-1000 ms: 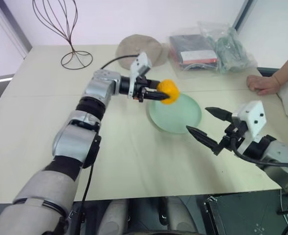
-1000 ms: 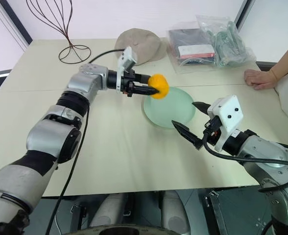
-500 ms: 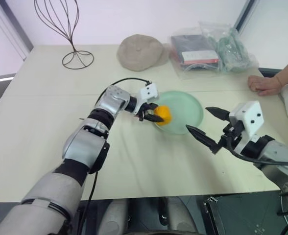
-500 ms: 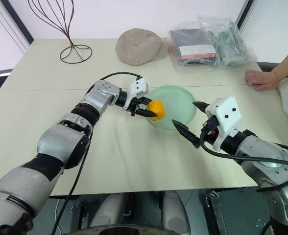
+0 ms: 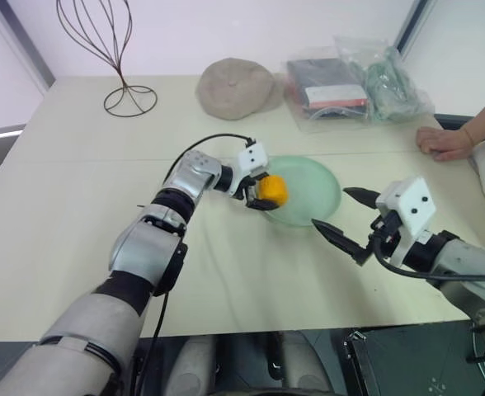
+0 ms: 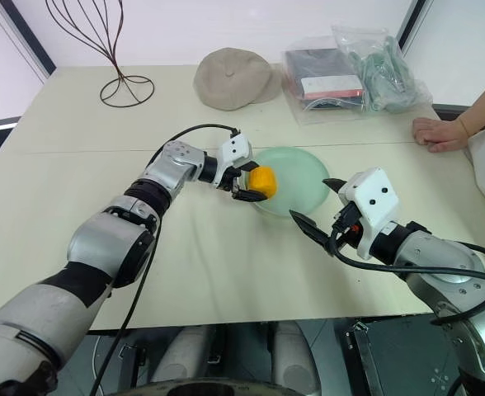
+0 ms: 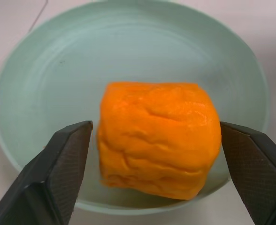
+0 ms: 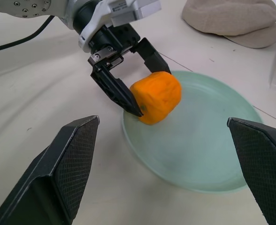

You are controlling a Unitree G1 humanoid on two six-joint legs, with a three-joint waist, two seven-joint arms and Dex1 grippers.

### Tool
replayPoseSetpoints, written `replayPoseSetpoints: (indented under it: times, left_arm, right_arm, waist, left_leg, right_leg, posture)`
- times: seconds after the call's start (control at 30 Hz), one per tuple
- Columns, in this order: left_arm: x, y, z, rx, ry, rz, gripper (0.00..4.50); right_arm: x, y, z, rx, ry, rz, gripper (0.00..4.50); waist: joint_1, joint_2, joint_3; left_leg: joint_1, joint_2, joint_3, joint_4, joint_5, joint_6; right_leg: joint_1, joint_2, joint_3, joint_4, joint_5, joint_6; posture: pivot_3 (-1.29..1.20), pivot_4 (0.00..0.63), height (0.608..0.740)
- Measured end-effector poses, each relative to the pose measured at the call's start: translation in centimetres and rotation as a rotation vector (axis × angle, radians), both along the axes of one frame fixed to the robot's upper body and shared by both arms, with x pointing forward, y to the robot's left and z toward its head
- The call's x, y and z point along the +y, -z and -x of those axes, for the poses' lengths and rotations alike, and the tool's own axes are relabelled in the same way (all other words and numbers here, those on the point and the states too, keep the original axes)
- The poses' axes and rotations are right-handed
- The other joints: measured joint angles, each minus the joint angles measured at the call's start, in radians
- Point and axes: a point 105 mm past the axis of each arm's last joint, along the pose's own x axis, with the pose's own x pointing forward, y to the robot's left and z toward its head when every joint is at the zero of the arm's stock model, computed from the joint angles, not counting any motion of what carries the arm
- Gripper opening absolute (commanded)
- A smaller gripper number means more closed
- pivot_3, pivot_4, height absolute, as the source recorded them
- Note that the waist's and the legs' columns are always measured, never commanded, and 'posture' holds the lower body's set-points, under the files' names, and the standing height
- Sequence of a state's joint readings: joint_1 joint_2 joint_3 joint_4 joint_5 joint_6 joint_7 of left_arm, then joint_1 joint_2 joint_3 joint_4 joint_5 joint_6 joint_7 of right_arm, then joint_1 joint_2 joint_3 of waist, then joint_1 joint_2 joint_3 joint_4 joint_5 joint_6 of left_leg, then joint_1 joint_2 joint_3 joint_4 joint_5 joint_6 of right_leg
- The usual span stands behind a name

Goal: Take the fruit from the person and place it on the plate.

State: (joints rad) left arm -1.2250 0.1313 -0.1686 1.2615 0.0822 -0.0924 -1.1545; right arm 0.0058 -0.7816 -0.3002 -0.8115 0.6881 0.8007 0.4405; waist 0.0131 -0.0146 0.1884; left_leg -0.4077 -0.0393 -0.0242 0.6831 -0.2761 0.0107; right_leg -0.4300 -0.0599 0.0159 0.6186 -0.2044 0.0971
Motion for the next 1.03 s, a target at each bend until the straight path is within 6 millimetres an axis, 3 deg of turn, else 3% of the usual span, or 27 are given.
replayPoseSetpoints:
  times: [0.37,0.53,0.67,0.77,0.93,1.03]
  left_arm:
    - [1.5,-6.0,-0.6,-0.04,0.011,0.171,4.47]
    - [5.0,-8.8,0.2,-0.106,0.059,0.137,4.47]
    - [9.3,-7.0,1.5,-0.076,0.019,0.082,4.47]
    - [11.5,-5.6,2.8,-0.038,-0.015,0.054,4.47]
    - [13.7,-6.9,4.9,-0.079,-0.056,0.038,4.47]
    - [14.4,-6.6,5.9,-0.074,-0.087,0.043,4.47]
  right_arm:
    - [0.0,-0.2,-0.1,0.0,-0.016,0.015,4.5]
    - [0.0,-0.3,-0.2,-0.001,-0.028,0.026,4.5]
    - [-0.2,0.0,-0.3,0.015,-0.032,0.042,4.5]
    - [-0.3,0.1,-0.4,0.017,-0.038,0.056,4.5]
    - [-0.7,0.1,-0.5,0.024,-0.047,0.083,4.5]
    - [-1.2,0.3,-0.7,0.036,-0.04,0.084,4.5]
  waist:
    - [-0.001,0.0,0.0]
    - [-0.007,0.001,0.0]
    - [-0.01,0.001,-0.001]
    - [-0.006,0.001,0.0]
    - [0.001,0.001,0.0]
    - [-0.001,0.001,0.0]
  left_leg:
    - [0.0,0.0,0.0,0.0,0.0,0.0]
    - [0.001,0.001,0.0,0.0,0.0,0.0]
    - [0.001,0.001,0.0,0.0,0.0,0.0]
    - [0.001,0.001,0.0,0.0,0.0,0.0]
    - [0.001,0.0,0.0,0.0,0.0,0.0]
    - [0.001,0.0,0.0,0.0,0.0,0.0]
  right_leg:
    - [0.0,0.0,0.0,0.0,0.0,0.0]
    - [0.0,0.001,0.001,0.001,0.0,0.0]
    - [0.0,0.001,0.001,0.001,0.0,0.0]
    - [0.0,-0.001,0.001,0.001,0.0,0.0]
    - [0.001,-0.003,0.001,-0.001,0.0,-0.001]
    - [0.001,-0.003,0.001,-0.001,0.0,-0.001]
  posture:
    - [0.0,0.15,0.74]
    - [0.0,0.15,0.74]
    - [0.0,0.15,0.74]
    - [0.0,0.15,0.74]
    - [0.0,0.15,0.74]
    - [0.0,0.15,0.74]
